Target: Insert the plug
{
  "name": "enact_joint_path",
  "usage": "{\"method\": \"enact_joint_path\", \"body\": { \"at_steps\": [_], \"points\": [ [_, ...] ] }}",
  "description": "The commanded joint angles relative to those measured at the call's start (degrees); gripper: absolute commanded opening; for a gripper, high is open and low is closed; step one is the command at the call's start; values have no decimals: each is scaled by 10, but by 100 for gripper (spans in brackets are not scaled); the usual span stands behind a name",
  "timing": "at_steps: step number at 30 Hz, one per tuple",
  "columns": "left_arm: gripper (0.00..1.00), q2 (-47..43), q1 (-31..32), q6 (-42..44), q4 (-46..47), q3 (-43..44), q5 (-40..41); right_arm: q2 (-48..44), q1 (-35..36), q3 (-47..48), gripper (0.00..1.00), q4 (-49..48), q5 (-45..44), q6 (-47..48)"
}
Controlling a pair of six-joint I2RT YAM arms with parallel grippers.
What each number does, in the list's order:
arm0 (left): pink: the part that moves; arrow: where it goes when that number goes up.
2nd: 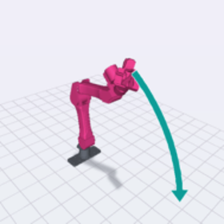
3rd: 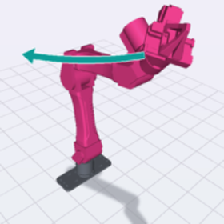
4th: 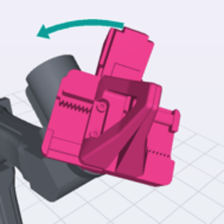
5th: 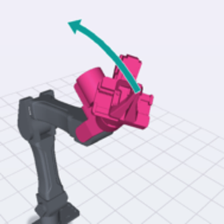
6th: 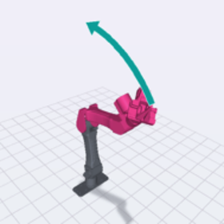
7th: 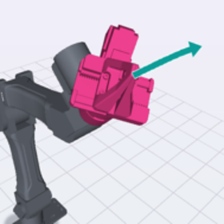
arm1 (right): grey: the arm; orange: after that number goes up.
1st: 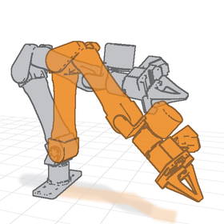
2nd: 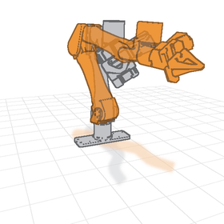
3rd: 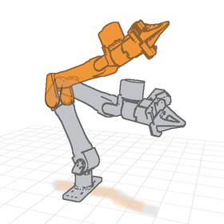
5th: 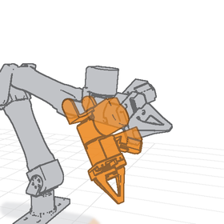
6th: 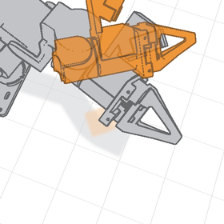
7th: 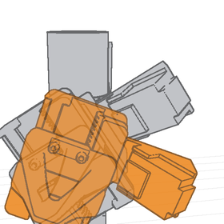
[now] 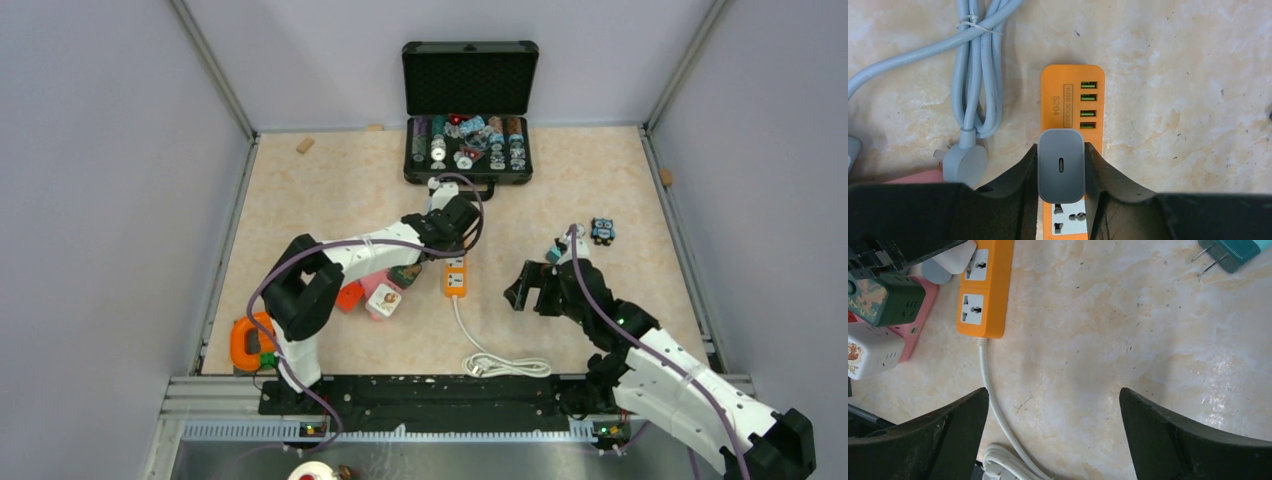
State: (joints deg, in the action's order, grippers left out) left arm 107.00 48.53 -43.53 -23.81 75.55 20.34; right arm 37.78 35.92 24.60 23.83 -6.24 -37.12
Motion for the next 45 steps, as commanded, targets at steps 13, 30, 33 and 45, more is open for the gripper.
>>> {"method": "enact_joint_path", "body": {
  "at_steps": [13,30,33,45],
  "points": [
    [0,17,59,-86,-49,-100,45,2,-6,36,98,3,-13,5],
    [0,33,102,-127,-53,-118,62,-2,-6,38,98,7,-16,2],
    [0,37,106,-131,-53,-119,62,0,-6,39,98,9,-15,1],
    [94,-45,108,-43,-108,-27,98,1,-6,45,98,16,-20,1]
  ]
}}
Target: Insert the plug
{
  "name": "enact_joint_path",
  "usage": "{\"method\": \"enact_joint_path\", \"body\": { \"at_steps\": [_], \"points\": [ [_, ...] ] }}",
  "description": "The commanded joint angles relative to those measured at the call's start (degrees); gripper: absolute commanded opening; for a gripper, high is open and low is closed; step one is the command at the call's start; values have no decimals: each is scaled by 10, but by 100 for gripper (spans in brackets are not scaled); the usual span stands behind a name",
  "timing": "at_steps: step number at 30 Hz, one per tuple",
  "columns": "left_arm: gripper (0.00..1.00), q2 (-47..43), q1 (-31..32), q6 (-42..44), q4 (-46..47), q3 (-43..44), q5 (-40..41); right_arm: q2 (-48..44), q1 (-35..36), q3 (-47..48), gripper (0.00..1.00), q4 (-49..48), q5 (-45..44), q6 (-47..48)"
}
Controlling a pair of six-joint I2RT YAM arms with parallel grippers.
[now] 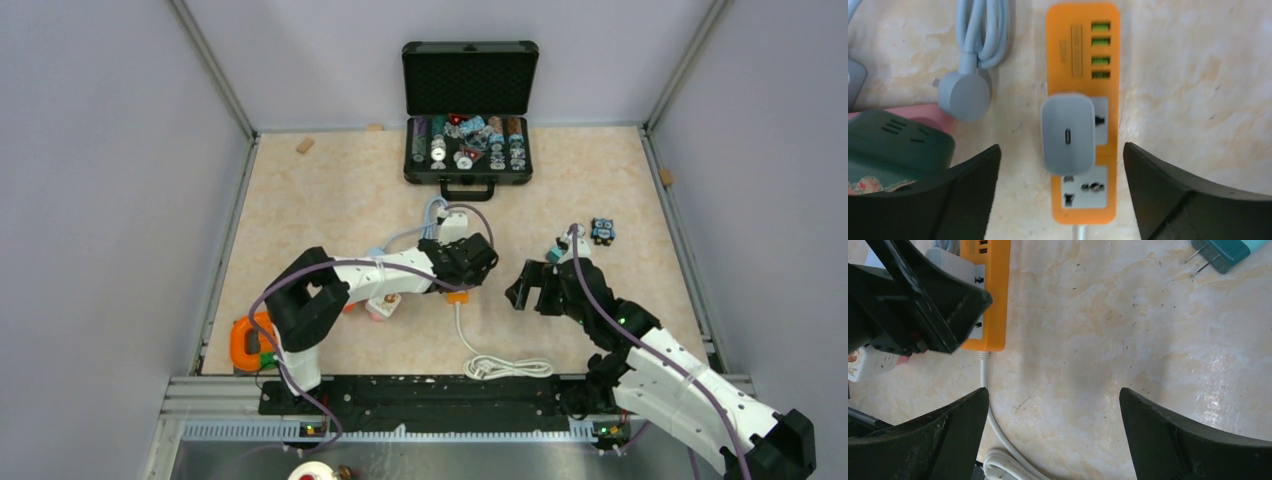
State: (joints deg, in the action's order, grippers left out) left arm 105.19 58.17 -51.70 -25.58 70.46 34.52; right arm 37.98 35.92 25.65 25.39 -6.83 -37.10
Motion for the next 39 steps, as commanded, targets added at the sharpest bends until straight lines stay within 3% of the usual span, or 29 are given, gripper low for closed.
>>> {"method": "enact_joint_path", "body": {
  "at_steps": [1,5,10,16,20,25,31,39],
  "points": [
    [98,-45,11,55,-86,30,-48,1,-6,36,98,1,-16,1],
    [99,-109,7,139,-56,51,-116,9,-6,36,99,1,-20,4],
    [99,-167,-12,179,-36,46,-232,38,-6,46,99,-4,-31,12],
    [99,-243,-93,166,107,-65,-506,122,-16,89,99,1,-94,34],
    [99,-294,-151,120,213,-155,-628,196,-55,130,99,1,-88,64],
    [99,-359,-199,103,235,-237,-647,238,-107,163,99,-3,-90,88],
    [99,-423,-210,108,204,-281,-618,313,-182,180,99,2,-84,86],
    [99,-457,-210,101,180,-311,-602,453,-190,201,99,-15,-106,92]
  ]
}}
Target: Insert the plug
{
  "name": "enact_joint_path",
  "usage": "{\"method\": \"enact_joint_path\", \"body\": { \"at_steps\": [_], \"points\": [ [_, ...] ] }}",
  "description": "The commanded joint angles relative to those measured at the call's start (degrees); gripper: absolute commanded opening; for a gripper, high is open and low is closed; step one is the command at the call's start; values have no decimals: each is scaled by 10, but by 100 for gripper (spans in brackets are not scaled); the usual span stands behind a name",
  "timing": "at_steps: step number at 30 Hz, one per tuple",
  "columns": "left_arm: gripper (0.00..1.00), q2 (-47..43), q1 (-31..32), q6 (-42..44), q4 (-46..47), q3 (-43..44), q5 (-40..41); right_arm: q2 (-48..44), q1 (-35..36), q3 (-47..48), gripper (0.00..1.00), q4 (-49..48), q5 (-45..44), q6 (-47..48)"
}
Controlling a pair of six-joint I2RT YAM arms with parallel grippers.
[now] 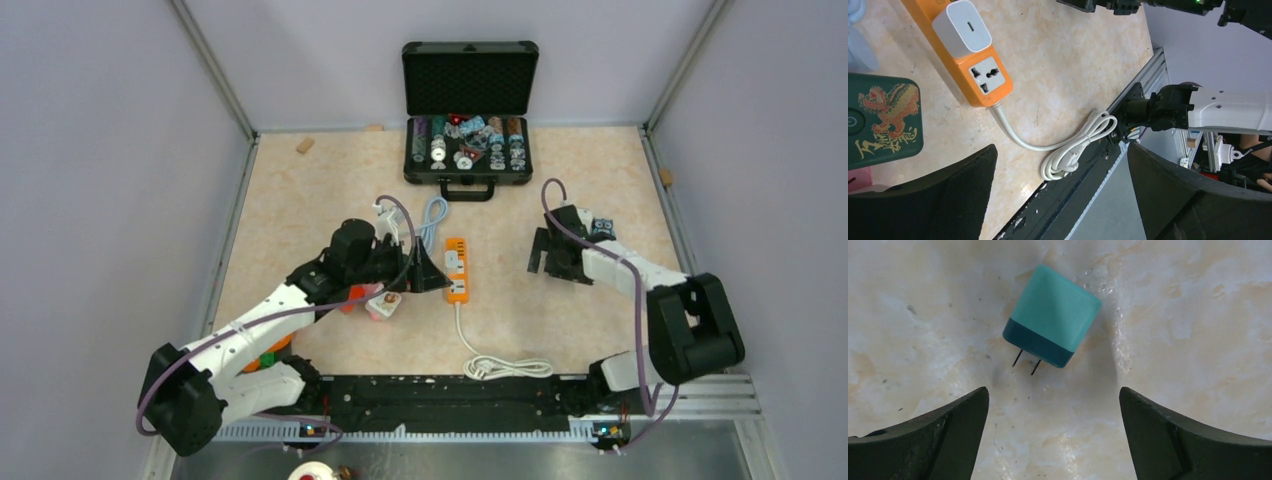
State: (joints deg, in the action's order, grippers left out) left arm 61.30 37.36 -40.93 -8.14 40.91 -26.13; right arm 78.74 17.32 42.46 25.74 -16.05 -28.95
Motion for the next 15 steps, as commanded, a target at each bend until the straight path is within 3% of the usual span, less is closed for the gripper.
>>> {"method": "enact_joint_path", "body": {
  "at_steps": [1,11,15],
  "points": [
    [99,-20,-3,-7,3,-19,7,60,-4,38,99,-24,-10,13],
    [99,-61,-3,-6,-16,-38,17,180,-4,126,98,-42,-4,51],
    [99,-74,-2,-6,-16,-45,26,220,-4,149,88,-34,3,81]
  ]
}}
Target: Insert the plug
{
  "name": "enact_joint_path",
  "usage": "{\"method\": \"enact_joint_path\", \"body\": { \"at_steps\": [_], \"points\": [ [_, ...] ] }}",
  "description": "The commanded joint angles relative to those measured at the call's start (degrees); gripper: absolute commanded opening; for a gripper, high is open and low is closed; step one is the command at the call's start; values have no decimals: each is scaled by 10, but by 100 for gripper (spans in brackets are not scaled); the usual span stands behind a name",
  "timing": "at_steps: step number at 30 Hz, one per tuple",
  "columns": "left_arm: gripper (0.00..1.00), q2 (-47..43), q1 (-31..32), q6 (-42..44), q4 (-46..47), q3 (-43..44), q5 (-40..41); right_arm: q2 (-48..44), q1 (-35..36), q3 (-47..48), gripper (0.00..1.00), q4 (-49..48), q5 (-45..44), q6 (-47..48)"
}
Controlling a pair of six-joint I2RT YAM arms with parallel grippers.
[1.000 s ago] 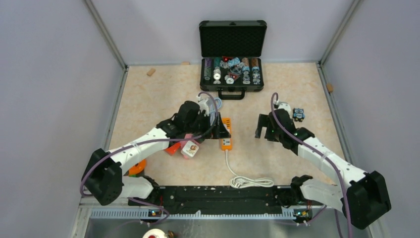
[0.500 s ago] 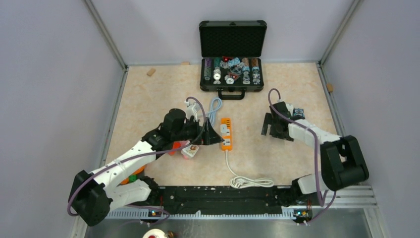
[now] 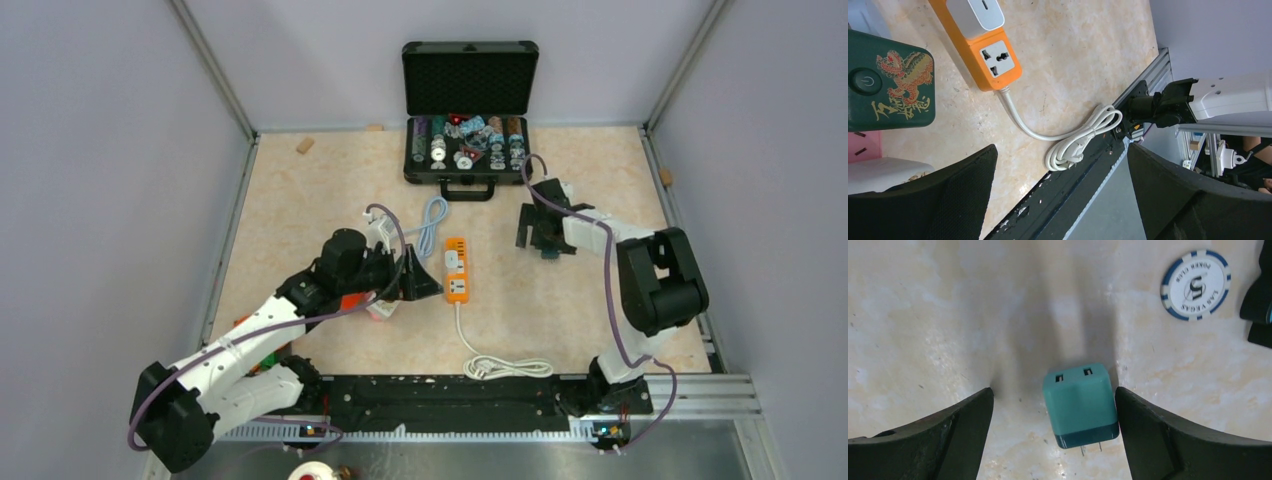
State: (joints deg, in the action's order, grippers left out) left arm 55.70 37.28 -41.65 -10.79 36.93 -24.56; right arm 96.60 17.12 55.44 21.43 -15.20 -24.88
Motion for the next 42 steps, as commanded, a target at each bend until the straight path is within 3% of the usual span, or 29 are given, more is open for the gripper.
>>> {"method": "enact_joint_path", "body": {
  "at_steps": [1,6,12,21,25,28,36,42],
  "points": [
    [99,-19,-2,1,11,-8,9,45,-2,21,86,10,-7,43],
    [99,-13,-2,1,13,-11,8,34,-2,-3,81,3,-24,42],
    [99,-8,-2,-1,21,-14,7,-5,-1,-39,68,-18,7,51],
    [99,4,-2,-4,26,-10,1,-26,10,-69,68,-33,0,52],
    [99,-6,-1,-3,19,-11,9,-26,12,-71,45,-37,-16,53],
    [99,-14,-1,1,18,-10,18,-27,13,-71,21,-38,-25,56],
    [99,-23,-2,6,1,-7,31,-70,40,-82,0,-38,-19,71],
    [99,-33,-3,20,-37,15,57,-162,106,-108,0,-42,31,93]
  ]
}}
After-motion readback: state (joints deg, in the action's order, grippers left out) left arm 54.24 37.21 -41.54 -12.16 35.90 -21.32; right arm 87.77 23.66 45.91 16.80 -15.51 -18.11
